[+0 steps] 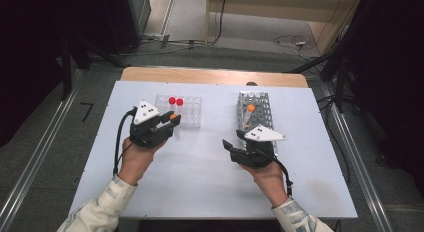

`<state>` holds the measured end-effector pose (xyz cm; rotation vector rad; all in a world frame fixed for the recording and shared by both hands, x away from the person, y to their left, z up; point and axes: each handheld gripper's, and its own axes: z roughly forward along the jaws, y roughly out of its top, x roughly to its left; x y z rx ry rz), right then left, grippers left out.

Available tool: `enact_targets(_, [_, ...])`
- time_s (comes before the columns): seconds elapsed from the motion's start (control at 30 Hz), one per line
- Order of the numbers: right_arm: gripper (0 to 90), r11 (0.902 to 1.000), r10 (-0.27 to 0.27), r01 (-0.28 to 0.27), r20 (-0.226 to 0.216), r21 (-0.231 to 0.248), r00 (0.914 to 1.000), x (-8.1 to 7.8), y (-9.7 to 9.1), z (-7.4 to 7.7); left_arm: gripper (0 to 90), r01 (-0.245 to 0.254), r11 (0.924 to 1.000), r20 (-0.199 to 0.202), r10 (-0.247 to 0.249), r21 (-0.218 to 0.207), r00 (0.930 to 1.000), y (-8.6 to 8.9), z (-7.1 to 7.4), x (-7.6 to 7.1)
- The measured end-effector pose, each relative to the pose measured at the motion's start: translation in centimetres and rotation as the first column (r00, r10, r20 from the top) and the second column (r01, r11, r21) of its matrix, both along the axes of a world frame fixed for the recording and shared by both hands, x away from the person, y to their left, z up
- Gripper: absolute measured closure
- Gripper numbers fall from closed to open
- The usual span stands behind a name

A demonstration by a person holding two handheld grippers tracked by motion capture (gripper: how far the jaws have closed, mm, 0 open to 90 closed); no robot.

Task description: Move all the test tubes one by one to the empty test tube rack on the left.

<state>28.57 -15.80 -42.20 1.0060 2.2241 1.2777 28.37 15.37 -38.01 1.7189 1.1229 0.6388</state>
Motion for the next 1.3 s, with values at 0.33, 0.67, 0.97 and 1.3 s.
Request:
enact_targets(0.33, [39.2, 0.9998, -0.017, 0.017, -0.002, 0.008, 0.9999, 0.2, -0.8, 0.1, 69.9, -0.091, 0.9959, 0.027, 0.091, -0.001, 0.9955, 2.1, 1.2, 2.7])
enact_targets(0.67, [39.2, 0.9997, -0.020, 0.020, -0.003, 0.011, 0.9998, 0.2, -1.1, 0.2, 69.9, -0.172, 0.9847, 0.038, 0.171, 0.028, 0.9846, 2.1, 1.6, 6.8])
enact_targets(0.97, [39.3, 0.9993, -0.031, 0.031, 0.001, 0.020, 0.9995, 0.3, -1.5, 0.3, 69.9, -0.193, 0.9810, 0.017, 0.192, 0.022, 0.9812, 2.1, 0.4, 8.3])
enact_targets(1.3, [39.5, 0.9995, -0.029, 0.029, 0.002, 0.016, 0.9996, 0.2, -1.5, 0.3, 69.7, -0.186, 0.9817, -0.006, 0.187, 0.040, 0.9824, 1.6, -1.1, 8.3])
